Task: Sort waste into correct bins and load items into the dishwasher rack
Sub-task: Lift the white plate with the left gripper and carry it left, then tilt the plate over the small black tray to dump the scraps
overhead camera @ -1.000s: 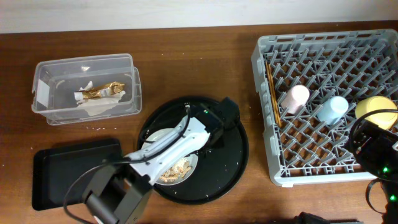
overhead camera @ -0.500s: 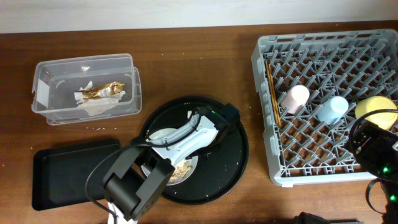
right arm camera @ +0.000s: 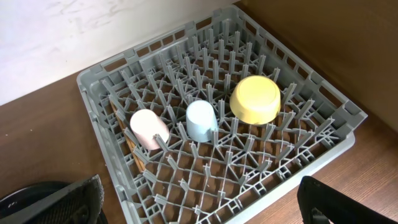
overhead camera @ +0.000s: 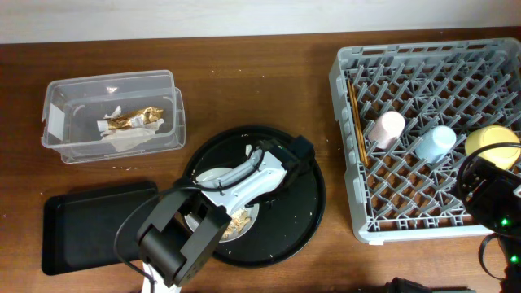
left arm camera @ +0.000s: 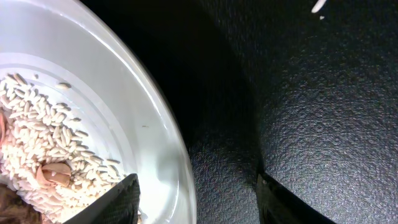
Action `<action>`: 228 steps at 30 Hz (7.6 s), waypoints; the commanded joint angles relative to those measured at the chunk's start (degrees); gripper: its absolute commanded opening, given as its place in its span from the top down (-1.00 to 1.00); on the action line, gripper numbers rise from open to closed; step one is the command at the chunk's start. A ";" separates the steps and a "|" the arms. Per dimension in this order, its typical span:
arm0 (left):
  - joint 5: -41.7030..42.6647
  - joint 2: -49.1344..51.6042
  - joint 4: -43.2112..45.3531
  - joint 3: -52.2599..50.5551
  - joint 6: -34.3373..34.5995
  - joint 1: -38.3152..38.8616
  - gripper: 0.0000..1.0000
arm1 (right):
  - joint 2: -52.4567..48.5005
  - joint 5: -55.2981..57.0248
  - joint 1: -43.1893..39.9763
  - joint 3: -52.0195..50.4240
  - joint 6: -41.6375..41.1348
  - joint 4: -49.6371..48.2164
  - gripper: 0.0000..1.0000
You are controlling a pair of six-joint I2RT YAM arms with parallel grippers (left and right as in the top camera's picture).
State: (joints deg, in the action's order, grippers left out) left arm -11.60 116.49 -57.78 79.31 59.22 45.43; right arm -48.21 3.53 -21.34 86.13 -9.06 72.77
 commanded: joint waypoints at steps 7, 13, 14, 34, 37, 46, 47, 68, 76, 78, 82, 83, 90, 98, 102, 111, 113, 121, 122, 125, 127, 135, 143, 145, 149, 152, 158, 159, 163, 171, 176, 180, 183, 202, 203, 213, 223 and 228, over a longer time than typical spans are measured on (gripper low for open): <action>-1.75 0.94 -0.02 -3.02 0.81 0.07 -0.04 | 0.22 -0.11 -0.33 0.66 -0.17 -0.15 -0.97; -1.70 0.94 0.07 -4.39 1.25 0.07 -0.04 | 0.22 -0.11 -0.33 0.68 -0.17 -0.17 -0.97; -1.70 0.94 0.04 -4.48 1.25 0.07 -0.03 | 0.22 -0.11 -0.33 0.68 -0.17 -0.15 -0.97; -1.70 0.92 -1.97 -4.20 1.20 0.04 0.21 | 0.22 -0.11 -0.33 0.66 -0.17 -0.17 -0.97; -1.73 0.92 -2.95 -3.78 1.20 0.04 0.23 | 0.22 -0.11 -0.33 0.66 -0.17 -0.17 -0.97; -1.73 0.90 -4.85 -1.95 1.18 0.07 0.39 | 0.22 -0.11 -0.33 0.66 -0.17 -0.17 -0.97; -1.73 0.90 -4.85 -1.95 1.18 0.07 0.39 | 0.22 -0.11 -0.33 0.66 -0.17 -0.17 -0.97; -1.81 0.90 -6.47 -1.70 1.14 0.04 0.92 | 0.22 -0.11 -0.33 0.66 -0.17 -0.17 -0.97; -3.74 0.90 -11.93 2.91 1.18 0.04 0.97 | 0.22 -0.11 -0.33 0.66 -0.17 -0.15 -0.97; -4.17 0.90 -13.75 4.26 1.18 0.07 0.97 | 0.22 -0.11 -0.33 0.66 -0.17 -0.17 -0.97; -4.92 0.90 -17.53 6.34 1.18 0.04 0.97 | 0.22 -0.13 -0.33 0.66 -0.17 -0.15 -0.97; -5.11 0.90 -18.25 6.64 1.18 0.04 0.97 | 0.22 -0.11 -0.33 0.68 -0.17 -0.17 -0.97; -9.20 0.81 -23.21 7.32 1.18 -0.50 0.98 | 0.22 -0.13 -0.33 0.66 -0.17 -0.17 -0.97; -8.15 -1.99 -24.85 7.32 1.20 -5.79 0.97 | 0.22 -0.11 -0.33 0.68 -0.17 -0.17 -0.97; -8.04 -6.43 -24.87 7.32 1.18 -10.12 0.97 | 0.22 -0.11 -0.33 0.66 -0.17 -0.17 -0.97; -5.62 -12.07 -23.85 7.32 -5.84 -21.70 0.97 | 0.22 -0.11 -0.33 0.66 -0.17 -0.15 -0.97; -4.33 -12.07 -22.99 7.32 -9.66 -25.14 0.98 | 0.22 -0.11 -0.33 0.68 -0.20 -0.15 -0.97; 5.40 -12.07 -20.87 7.32 -20.50 -36.63 0.97 | 0.22 -0.11 -0.33 0.66 -0.17 -0.17 -0.97; 7.13 -12.07 -20.61 7.32 -21.97 -37.94 0.97 | 0.22 -0.11 -0.33 0.68 -0.17 -0.15 -0.97; 12.76 -12.07 -19.78 7.32 -25.81 -41.90 0.97 | 0.22 -0.11 -0.33 0.66 -0.17 -0.17 -0.97; 15.91 -12.07 -19.80 7.32 -27.85 -43.98 0.97 | 0.22 -0.11 -0.33 0.66 -0.17 -0.17 -0.97; 16.87 -14.97 -21.09 7.32 -29.35 -48.22 0.97 | 0.22 -0.11 -0.33 0.66 -0.17 -0.15 -0.97; 25.49 -20.59 -21.29 7.32 -33.92 -51.10 0.97 | 0.22 -0.11 -0.33 0.66 -0.17 -0.15 -0.97; 26.27 -20.59 -21.11 7.17 -34.10 -52.11 0.97 | 0.22 -0.11 -0.33 0.68 -0.17 -0.17 -0.97; 29.79 -20.59 -21.22 6.99 -37.03 -54.36 0.97 | 0.22 -0.11 -0.33 0.66 -0.17 -0.17 -0.97; 33.31 -20.59 -21.55 6.99 -39.50 -56.46 0.98 | 0.22 -0.11 -0.33 0.66 -0.17 -0.17 -0.97; 38.51 -20.59 -23.17 6.99 -43.95 -61.40 0.98 | 0.22 -0.11 -0.33 0.66 -0.17 -0.15 -0.97; 38.75 -20.59 -23.34 6.97 -44.41 -62.20 0.97 | 0.22 -0.11 -0.33 0.68 -0.17 -0.17 -0.97; 40.96 -20.59 -24.17 6.97 -46.40 -65.68 0.97 | 0.22 -0.11 -0.33 0.68 -0.17 -0.17 -0.97; 48.39 -20.59 -28.35 6.97 -54.03 -72.76 0.97 | 0.22 -0.11 -0.33 0.66 -0.17 -0.17 -0.97; 54.03 -20.59 -29.99 6.97 -59.34 -77.64 0.97 | 0.22 -0.11 -0.33 0.66 -0.17 -0.15 -0.97; 58.38 -20.59 -32.24 6.97 -63.28 -81.46 0.97 | 0.22 -0.11 -0.33 0.66 -0.17 -0.17 -0.97; 58.99 -20.59 -32.59 6.97 -63.65 -84.30 0.97 | 0.22 -0.11 -0.33 0.66 -0.17 -0.15 -0.97; 71.04 -20.61 -33.88 -3.32 -72.19 -98.79 0.97 | 0.22 -0.11 -0.33 0.68 -0.17 -0.15 -0.96; 71.45 -20.61 -33.99 -3.32 -72.24 -99.27 0.98 | 0.22 -0.11 -0.33 0.66 -0.17 -0.15 -0.97; 75.28 -20.63 -38.40 -3.37 -76.87 -106.66 0.98 | 0.22 -0.11 -0.33 0.66 -0.17 -0.17 -0.97; 73.77 -20.63 -38.73 -4.28 -74.10 -109.85 0.98 | 0.22 -0.11 -0.33 0.66 -0.17 -0.17 -0.97; 76.37 -21.55 -38.58 -5.53 -74.58 -110.66 0.97 | 0.22 -0.11 -0.33 0.68 -0.17 -0.17 -0.97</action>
State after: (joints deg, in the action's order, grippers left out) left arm 61.19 96.64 -96.49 75.26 -14.96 -64.23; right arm -48.21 3.55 -21.34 86.13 -9.04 72.77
